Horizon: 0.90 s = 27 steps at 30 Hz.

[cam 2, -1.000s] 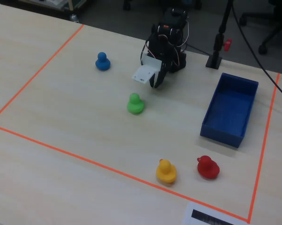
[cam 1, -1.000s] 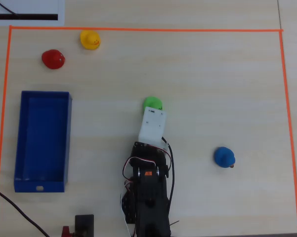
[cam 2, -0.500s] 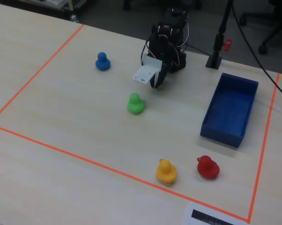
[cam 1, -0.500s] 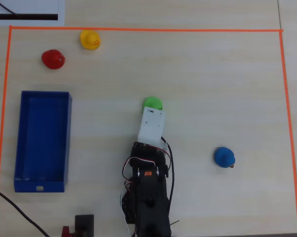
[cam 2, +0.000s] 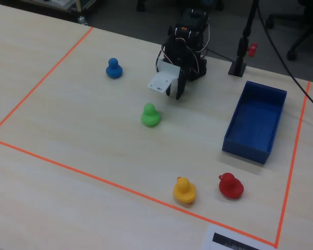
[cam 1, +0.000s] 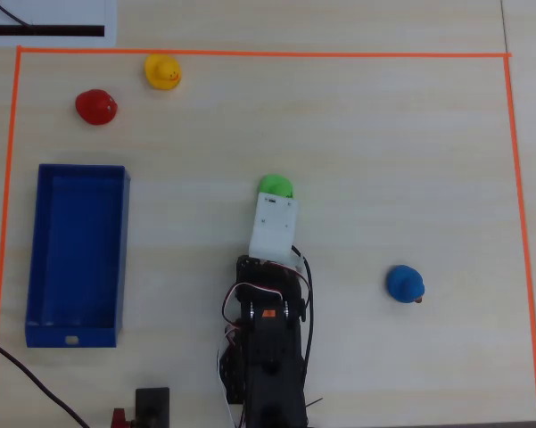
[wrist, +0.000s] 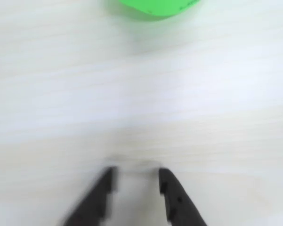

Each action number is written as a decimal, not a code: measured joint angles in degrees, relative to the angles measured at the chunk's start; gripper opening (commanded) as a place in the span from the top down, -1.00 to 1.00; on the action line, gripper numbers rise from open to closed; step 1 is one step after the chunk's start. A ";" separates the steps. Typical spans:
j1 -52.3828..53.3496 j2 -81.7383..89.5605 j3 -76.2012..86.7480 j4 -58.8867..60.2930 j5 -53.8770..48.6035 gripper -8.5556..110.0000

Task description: Grasp yellow duck and put it into box.

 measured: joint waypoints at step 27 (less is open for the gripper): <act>-7.65 -78.66 -78.93 -7.56 13.89 0.12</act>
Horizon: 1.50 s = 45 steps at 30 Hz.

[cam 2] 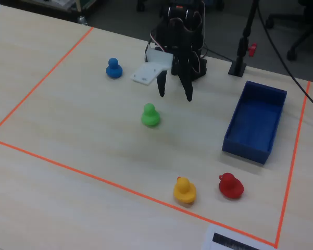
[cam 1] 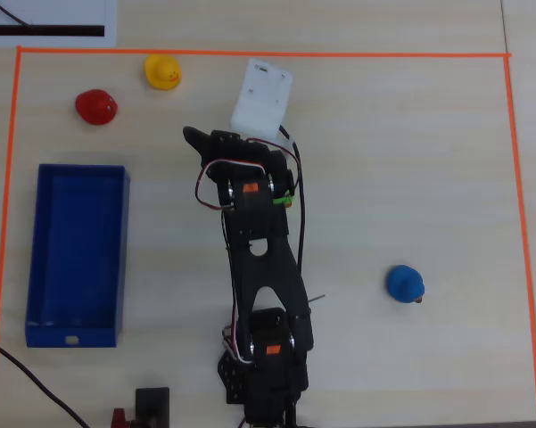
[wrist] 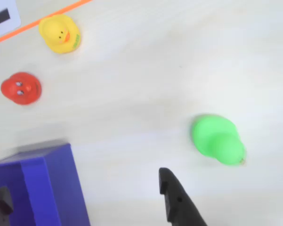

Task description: Grasp yellow duck and put it into box.

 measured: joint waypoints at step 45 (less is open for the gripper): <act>-4.48 -46.93 -11.78 -66.71 -16.96 0.15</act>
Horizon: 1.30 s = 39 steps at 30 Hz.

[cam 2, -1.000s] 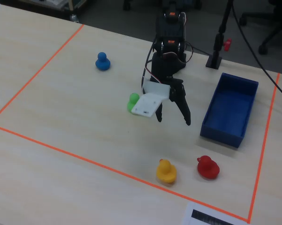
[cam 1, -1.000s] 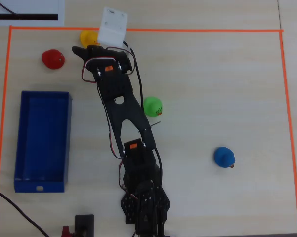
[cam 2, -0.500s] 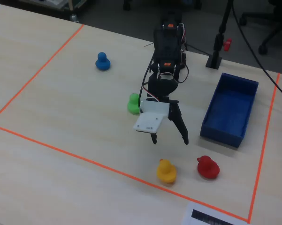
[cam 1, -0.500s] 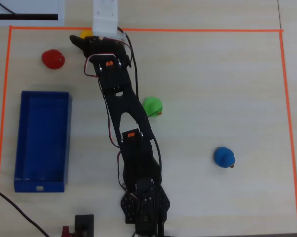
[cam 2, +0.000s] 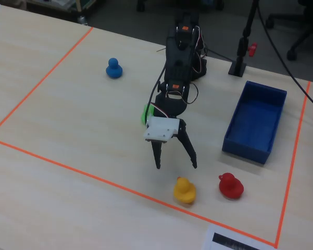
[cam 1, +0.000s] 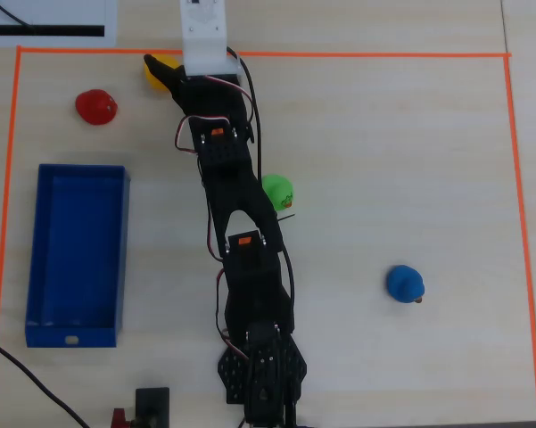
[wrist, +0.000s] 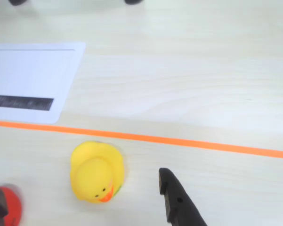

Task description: Grasp yellow duck and put it into box.

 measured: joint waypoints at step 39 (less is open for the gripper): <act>-3.96 -16.70 -9.76 -6.68 0.88 0.86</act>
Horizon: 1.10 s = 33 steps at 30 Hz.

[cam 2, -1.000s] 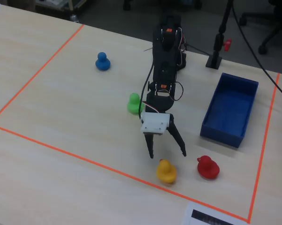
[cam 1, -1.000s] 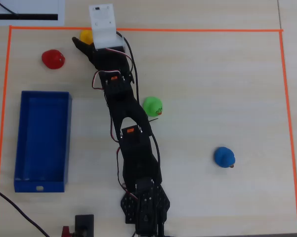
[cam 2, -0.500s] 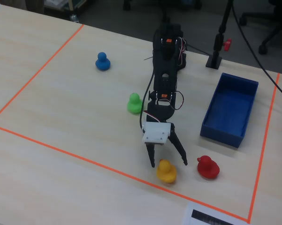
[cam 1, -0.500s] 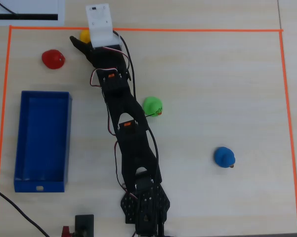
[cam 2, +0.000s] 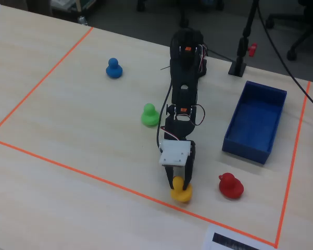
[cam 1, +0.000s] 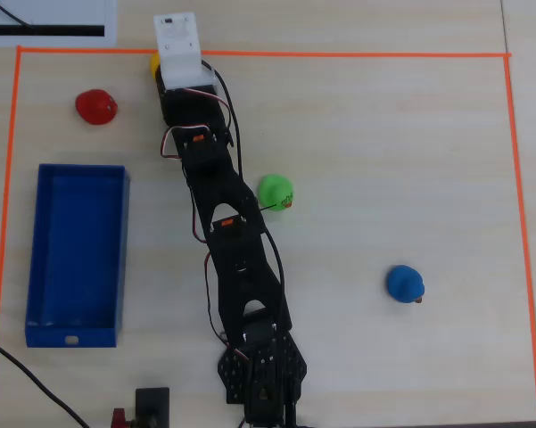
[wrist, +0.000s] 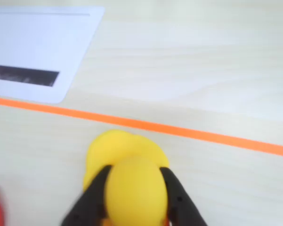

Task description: Grasp yellow duck and put it into box.

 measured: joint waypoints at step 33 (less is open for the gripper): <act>-39.02 39.37 -7.38 96.77 56.25 0.85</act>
